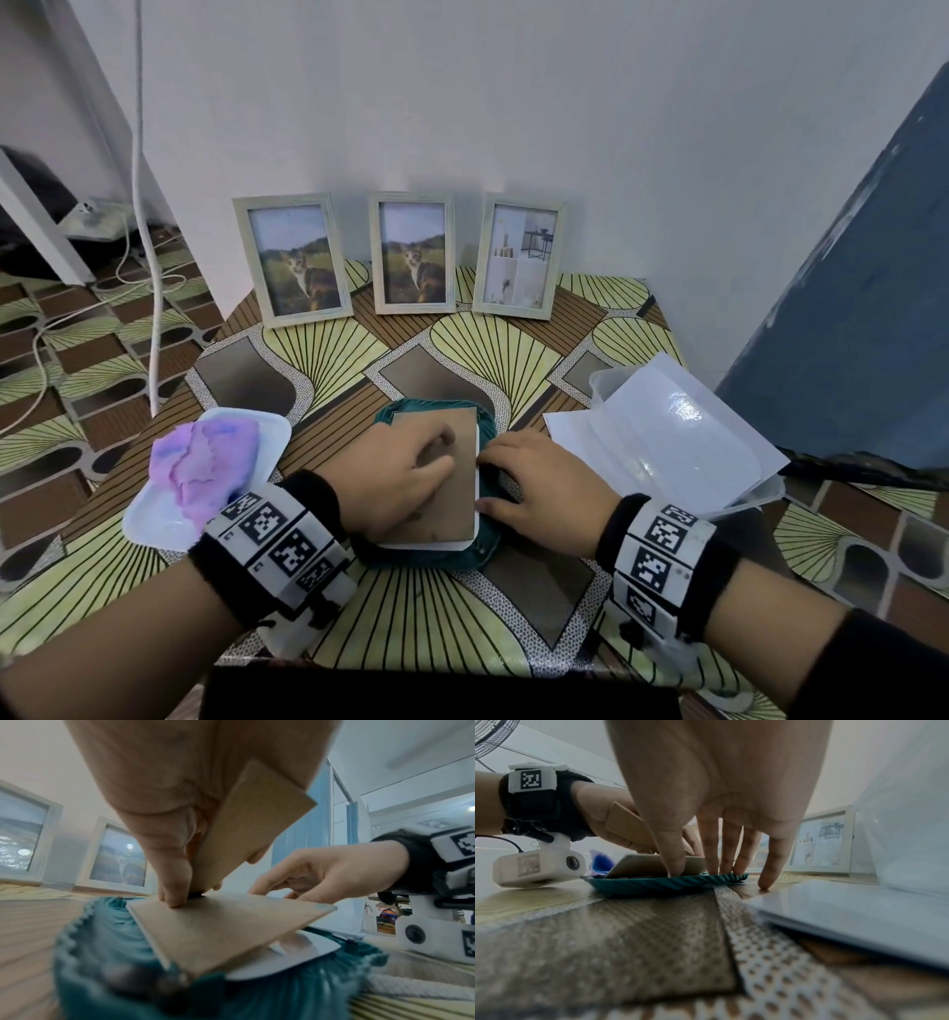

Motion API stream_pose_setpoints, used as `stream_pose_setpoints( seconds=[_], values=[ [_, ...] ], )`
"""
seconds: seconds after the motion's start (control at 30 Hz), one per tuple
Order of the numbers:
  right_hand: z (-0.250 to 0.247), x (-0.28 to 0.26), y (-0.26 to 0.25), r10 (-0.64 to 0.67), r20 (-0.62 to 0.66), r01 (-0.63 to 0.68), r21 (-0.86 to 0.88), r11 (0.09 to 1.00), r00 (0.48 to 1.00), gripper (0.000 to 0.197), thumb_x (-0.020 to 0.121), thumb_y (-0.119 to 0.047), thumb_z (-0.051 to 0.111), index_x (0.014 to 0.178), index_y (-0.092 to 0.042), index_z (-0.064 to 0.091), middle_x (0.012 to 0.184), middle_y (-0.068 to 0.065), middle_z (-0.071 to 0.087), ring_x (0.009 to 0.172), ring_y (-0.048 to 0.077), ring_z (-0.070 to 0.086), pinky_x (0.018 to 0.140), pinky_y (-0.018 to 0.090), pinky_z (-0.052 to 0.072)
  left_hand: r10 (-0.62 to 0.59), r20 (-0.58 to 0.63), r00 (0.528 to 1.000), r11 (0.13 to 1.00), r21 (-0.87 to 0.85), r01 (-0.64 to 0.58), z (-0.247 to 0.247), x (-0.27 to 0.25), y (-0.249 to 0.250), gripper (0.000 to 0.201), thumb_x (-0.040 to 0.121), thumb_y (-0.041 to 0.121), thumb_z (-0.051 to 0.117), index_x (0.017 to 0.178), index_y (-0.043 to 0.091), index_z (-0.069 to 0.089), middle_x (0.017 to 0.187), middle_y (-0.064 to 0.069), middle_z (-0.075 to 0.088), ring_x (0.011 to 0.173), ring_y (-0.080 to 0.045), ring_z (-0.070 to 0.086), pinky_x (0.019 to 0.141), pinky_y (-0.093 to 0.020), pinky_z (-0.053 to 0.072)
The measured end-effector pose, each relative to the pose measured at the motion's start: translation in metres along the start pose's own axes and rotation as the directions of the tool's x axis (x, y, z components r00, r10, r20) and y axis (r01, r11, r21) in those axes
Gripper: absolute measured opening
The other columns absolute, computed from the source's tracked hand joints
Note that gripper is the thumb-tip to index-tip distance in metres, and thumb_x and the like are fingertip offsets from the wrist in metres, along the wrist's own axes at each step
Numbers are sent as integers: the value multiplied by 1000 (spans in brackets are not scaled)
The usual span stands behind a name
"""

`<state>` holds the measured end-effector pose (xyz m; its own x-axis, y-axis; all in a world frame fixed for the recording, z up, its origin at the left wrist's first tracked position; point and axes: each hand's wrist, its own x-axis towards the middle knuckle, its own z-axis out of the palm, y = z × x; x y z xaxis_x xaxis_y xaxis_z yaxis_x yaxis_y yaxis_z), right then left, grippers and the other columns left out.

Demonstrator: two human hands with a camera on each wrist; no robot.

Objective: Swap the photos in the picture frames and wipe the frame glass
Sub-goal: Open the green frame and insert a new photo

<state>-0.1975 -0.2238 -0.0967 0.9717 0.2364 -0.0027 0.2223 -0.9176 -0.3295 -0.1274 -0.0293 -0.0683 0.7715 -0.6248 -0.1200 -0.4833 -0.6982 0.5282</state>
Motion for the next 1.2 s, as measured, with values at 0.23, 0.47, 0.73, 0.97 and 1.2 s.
stream_pose_setpoints(
  seconds=[0.23,0.47,0.73,0.97,1.2],
  values=[
    [-1,1,-2,3,17,-3,-12,1000,1000,47,90,-47,61,128,-20,61,130,-3,56,124,18,42,104,36,39,63,34,997,988,136,-67,0,-2,0,37,95,37,44,131,31,49,117,4,63,87,-6,49,74,-20,36],
    [-2,0,-4,23,44,-21,-52,998,999,47,91,-49,60,126,-18,64,132,-3,56,124,20,43,104,38,41,87,-2,996,996,-26,-87,-15,-4,-9,34,96,26,44,128,33,54,105,2,68,87,-13,60,77,-31,47],
    [-1,0,-10,46,18,-44,-66,997,999,54,89,-49,58,136,-23,49,128,-3,55,118,20,45,97,37,45,179,-135,975,952,-228,-206,-46,-30,-15,43,87,27,43,125,42,57,124,35,56,122,10,47,104,-14,36],
    [-2,-1,-10,36,33,-31,-125,992,999,46,92,-51,50,131,-27,54,125,-6,54,114,18,43,94,37,47,120,-297,947,982,-106,-157,-90,-57,-25,45,87,35,40,130,45,52,123,20,62,110,-4,57,96,-36,46],
    [-10,-4,-1,20,80,-7,-160,987,997,45,90,-43,57,132,-26,53,126,-4,54,121,18,43,99,36,44,47,-116,992,986,165,-27,-78,-71,-53,43,98,26,45,138,41,42,117,14,61,100,-5,56,82,-14,42]
  ],
)
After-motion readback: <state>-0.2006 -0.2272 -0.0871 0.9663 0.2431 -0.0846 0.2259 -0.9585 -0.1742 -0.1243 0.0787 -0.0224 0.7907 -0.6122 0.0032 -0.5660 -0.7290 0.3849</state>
